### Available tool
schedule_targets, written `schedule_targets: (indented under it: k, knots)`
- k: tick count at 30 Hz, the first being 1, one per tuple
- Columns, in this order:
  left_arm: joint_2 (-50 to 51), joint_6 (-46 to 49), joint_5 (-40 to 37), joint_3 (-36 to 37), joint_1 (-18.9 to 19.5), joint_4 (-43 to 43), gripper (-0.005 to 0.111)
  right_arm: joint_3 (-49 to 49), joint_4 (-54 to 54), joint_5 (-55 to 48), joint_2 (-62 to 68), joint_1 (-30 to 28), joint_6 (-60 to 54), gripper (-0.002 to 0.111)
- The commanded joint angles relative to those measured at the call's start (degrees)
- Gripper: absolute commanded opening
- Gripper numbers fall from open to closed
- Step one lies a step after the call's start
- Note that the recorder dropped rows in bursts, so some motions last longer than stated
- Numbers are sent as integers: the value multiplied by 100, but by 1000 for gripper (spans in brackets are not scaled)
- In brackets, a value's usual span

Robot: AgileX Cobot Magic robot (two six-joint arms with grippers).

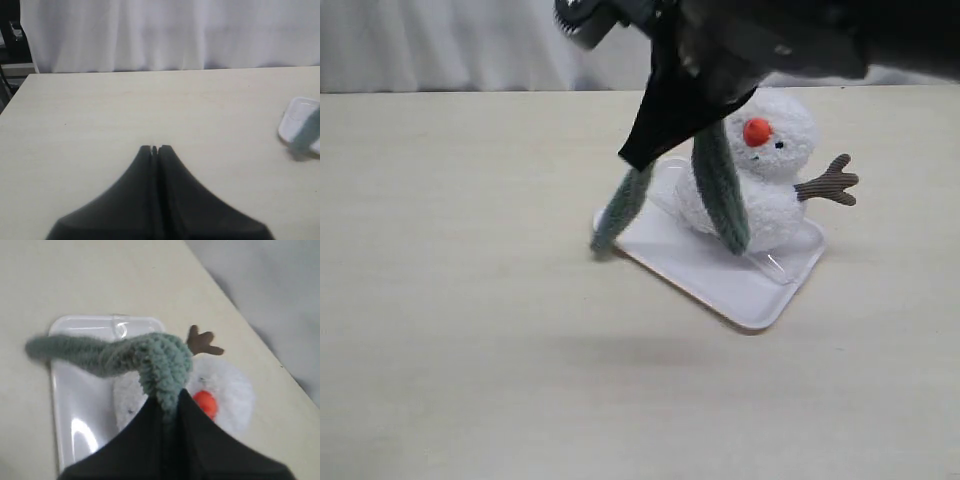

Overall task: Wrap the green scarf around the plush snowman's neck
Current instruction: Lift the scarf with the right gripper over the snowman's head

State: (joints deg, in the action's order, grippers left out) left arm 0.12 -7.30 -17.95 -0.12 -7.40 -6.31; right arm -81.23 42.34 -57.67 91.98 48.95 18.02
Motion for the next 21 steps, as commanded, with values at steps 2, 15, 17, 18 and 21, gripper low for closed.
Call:
schedule_targets:
  k: [2,15,17,18,21]
  knots:
    - [-12,-1,53,12,5,40,0,1,146,-86,-283,-554,399,4]
    - [-12,-1,53,12,5,40,0,-280,-202,1084,-149,-1645,397,4]
    - [-12,-1,53,12,5,40,0,-398,-202,1244,-149,-1645,383,4]
    - [-12,-1,53,12,5,40,0,-410,-202,1371,-149,-1645,383,4]
    - [-12,-1,53,12,5,40,0,-410,-214,1614,-139,-1701,383,4]
